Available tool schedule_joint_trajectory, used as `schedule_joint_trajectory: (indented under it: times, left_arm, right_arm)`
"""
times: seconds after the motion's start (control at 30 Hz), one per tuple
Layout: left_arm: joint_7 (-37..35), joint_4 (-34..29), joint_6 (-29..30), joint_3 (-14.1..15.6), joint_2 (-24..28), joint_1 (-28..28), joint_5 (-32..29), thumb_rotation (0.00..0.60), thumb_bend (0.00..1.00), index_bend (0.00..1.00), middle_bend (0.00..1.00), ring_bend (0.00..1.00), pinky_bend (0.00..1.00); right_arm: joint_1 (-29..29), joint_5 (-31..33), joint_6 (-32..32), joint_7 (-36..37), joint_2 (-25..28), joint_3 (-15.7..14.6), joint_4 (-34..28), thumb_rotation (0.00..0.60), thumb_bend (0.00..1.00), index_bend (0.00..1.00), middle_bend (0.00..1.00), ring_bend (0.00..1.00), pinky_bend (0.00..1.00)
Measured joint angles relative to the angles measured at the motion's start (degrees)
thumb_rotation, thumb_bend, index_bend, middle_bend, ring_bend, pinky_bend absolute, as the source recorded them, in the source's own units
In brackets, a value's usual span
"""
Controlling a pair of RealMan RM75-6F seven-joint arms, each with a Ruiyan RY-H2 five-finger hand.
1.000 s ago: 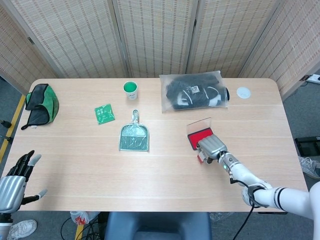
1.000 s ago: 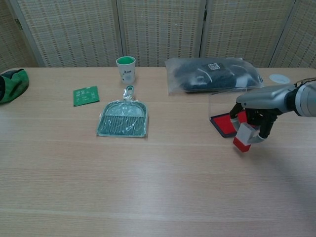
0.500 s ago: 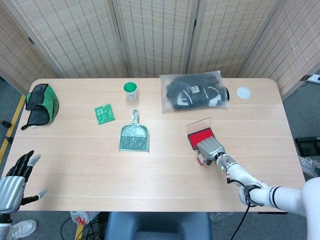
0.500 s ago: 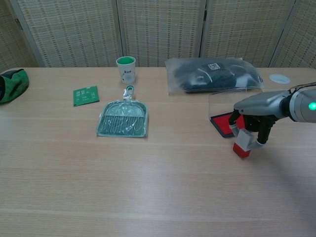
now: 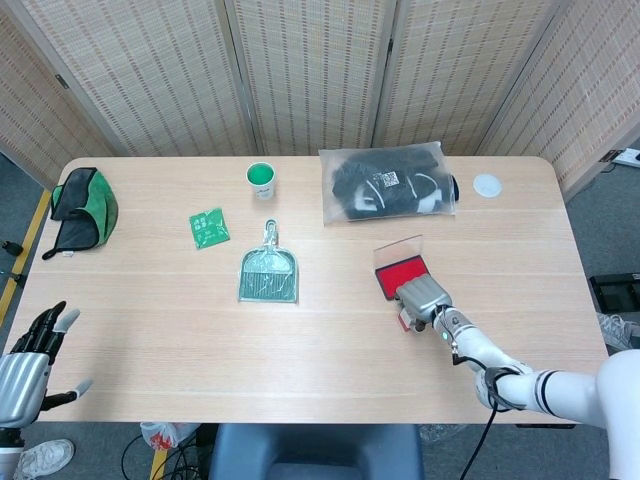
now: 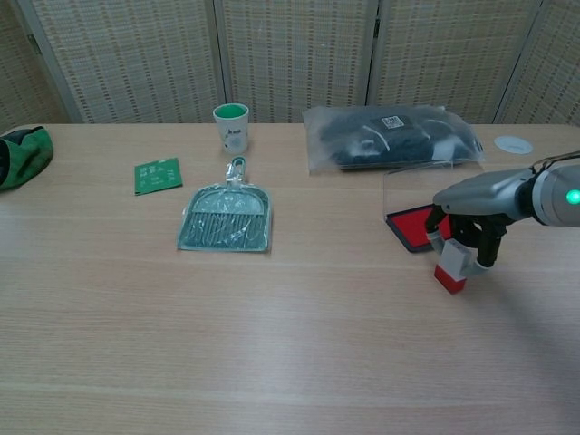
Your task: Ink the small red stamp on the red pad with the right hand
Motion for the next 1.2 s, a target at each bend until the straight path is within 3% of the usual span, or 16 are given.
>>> schedule_joint_trajectory:
  times: [0.23,0.57,0.77,0.93,1.2]
  left_arm:
    - [-0.2,0.2,0.1,0.0,-0.1,0.0,0.2,0.600,0.18,0.05,0.00,0.00,0.26]
    - [-0.3,0.3,0.4,0.0,-0.1,0.1,0.4,0.600,0.18,0.05,0.00,0.00,0.26]
    - [-0.3,0.3,0.2,-0.1,-0.1,0.0,0.2,0.600,0.18,0.05,0.00,0.00,0.26]
    - [0.3,0.2,0.1,-0.1,-0.4,-0.1,0.3,0.600,0.18,0.05,0.00,0.00,0.26]
    - [0.1,0.1,1.0,-0.3,-0.2,0.3,0.3,0.600,0.18,0.05,0.00,0.00,0.26]
  right_arm:
    - [0.6,1.5,0.7,-0.6,1.3,-0.8,-2.0,0.600,0.21,0.15,0.70,0.55,0.56]
    - [1.2,2.4,2.0,-1.8,2.5,-2.0,-4.5,0.600,0.18,0.01,0.65,0.49,0.50]
    - [0.9,1.1,5.8,-2.7,7.7,-2.2,-12.1,0.600,0.16,0.00,0.54,0.41,0.45]
    - [-1.0,-2.3,12.2,-3.0,14.2,-2.5,-20.4,0.600,0.16,0.00,0.37,0.33,0.35]
    - [-9.5,-12.1,25.7,-1.1,16.1,-3.5,-21.9,0.600,0.16,0.00,0.16,0.18,0.19]
